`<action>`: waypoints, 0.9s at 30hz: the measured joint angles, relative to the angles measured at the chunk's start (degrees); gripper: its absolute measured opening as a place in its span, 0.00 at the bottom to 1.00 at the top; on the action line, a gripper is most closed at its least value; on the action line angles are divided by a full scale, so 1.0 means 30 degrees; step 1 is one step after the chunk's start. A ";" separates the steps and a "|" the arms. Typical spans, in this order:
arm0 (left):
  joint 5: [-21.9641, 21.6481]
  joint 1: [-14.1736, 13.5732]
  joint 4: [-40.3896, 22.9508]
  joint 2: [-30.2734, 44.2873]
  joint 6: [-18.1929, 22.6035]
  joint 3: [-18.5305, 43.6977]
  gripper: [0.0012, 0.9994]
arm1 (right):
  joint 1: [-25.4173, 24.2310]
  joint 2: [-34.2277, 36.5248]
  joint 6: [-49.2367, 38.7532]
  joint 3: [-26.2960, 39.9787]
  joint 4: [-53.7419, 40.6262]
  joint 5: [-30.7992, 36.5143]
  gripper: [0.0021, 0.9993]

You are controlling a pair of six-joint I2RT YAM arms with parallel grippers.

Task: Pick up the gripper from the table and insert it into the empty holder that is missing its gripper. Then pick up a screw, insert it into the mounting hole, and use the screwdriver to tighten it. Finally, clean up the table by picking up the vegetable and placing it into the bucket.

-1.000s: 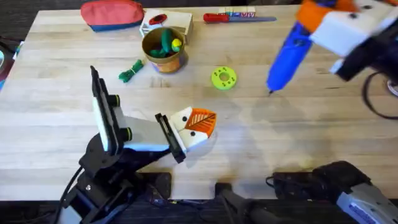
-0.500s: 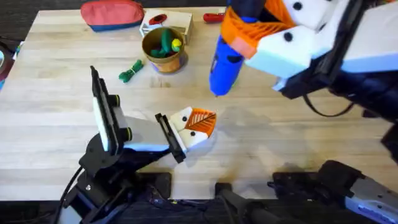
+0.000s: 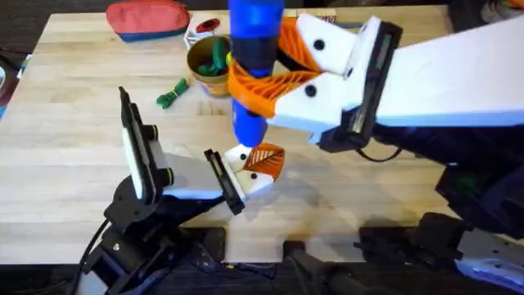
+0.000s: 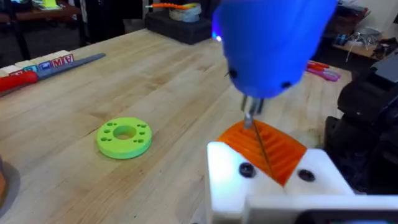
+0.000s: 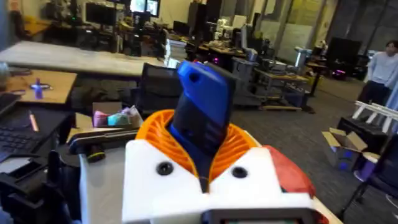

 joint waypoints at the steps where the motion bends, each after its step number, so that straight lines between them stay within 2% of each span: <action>1: -0.0005 0.0000 0.0000 0.0000 0.0000 0.0000 0.00 | 0.0163 0.0070 0.0000 0.0000 0.0089 0.0000 0.00; 8: -0.0005 0.0000 0.0000 -0.0001 0.0000 0.0000 0.00 | 0.0996 0.0179 -0.0008 -0.0212 0.0379 -0.0013 0.00; 27: -0.0005 0.0000 0.0000 0.0000 0.0000 0.0000 0.00 | 0.1015 0.1337 -0.0226 -0.0284 0.1374 0.0000 0.00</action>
